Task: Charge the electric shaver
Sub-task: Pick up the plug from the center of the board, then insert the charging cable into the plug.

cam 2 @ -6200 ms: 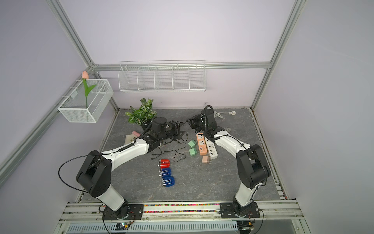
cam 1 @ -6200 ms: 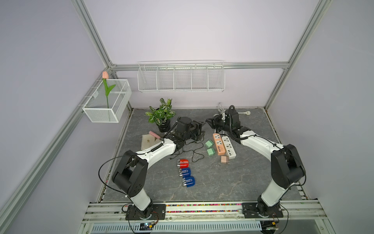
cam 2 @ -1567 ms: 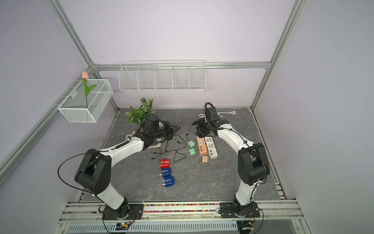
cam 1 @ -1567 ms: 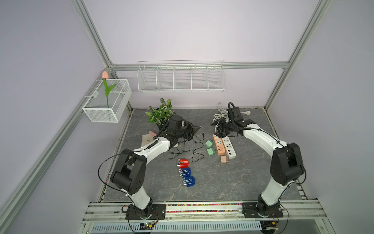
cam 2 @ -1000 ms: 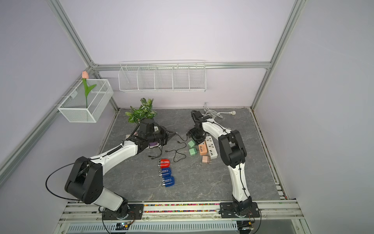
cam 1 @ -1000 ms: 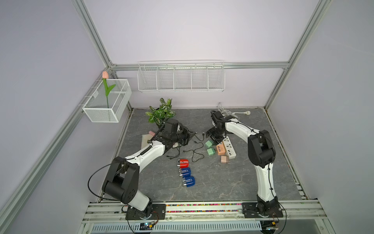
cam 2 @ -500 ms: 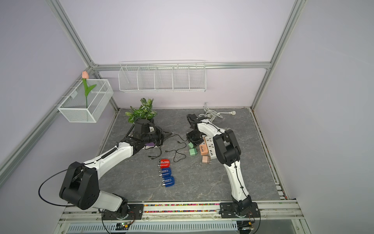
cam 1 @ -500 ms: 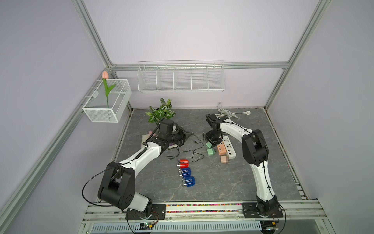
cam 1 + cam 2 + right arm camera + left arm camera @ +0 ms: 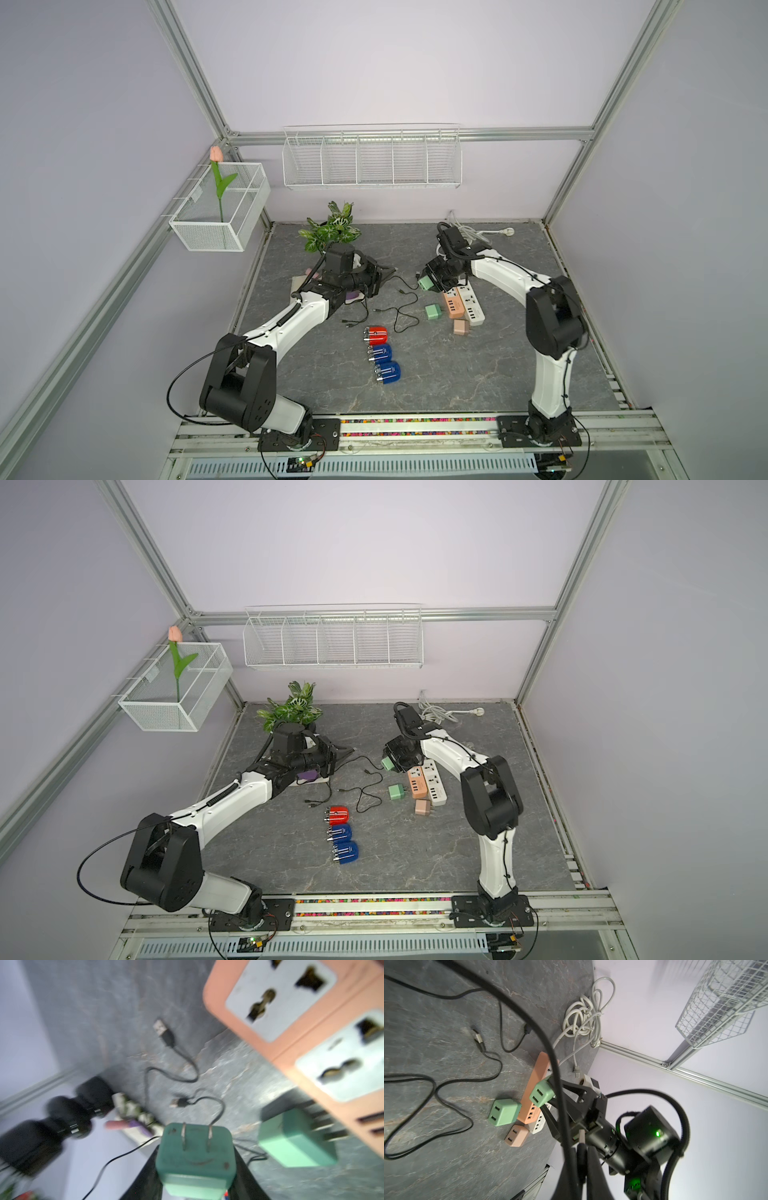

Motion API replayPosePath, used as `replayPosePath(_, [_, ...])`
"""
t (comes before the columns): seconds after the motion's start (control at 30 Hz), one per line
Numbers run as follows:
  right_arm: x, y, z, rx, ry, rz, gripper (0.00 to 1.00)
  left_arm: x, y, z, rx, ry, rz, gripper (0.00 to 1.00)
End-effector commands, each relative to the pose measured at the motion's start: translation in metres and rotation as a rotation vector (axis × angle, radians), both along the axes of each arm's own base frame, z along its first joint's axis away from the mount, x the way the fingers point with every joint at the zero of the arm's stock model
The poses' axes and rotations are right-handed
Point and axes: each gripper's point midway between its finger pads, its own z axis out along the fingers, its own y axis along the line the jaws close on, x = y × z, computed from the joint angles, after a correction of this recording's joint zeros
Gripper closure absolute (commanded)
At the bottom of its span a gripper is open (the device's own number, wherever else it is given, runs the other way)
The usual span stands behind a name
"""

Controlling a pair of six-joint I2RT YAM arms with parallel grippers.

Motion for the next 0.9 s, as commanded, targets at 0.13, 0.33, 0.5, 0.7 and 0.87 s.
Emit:
replayPosePath(0.13, [0.037,0.03,0.092,0.517,-0.294,-0.186,0.81,0.01,-0.03,0.017,-0.12,-0.077,-0.02,1.0])
replayPosePath(0.33, [0.033,0.03,0.107,0.582,-0.322,-0.226,0.82,0.014,-0.045,0.01,-0.165,-0.082,-0.021,1.0])
replayPosePath(0.5, [0.026,0.032,0.109,0.596,-0.304,-0.213,0.84,0.016,-0.042,0.006,-0.131,-0.09,-0.003,1.0])
replayPosePath(0.7, [0.018,0.03,0.109,0.601,-0.284,-0.213,0.85,0.019,-0.042,0.005,-0.119,-0.099,0.0,1.0])
replayPosePath(0.87, [0.012,0.03,0.106,0.59,-0.267,-0.197,0.86,0.019,-0.043,0.005,-0.098,-0.105,-0.011,1.0])
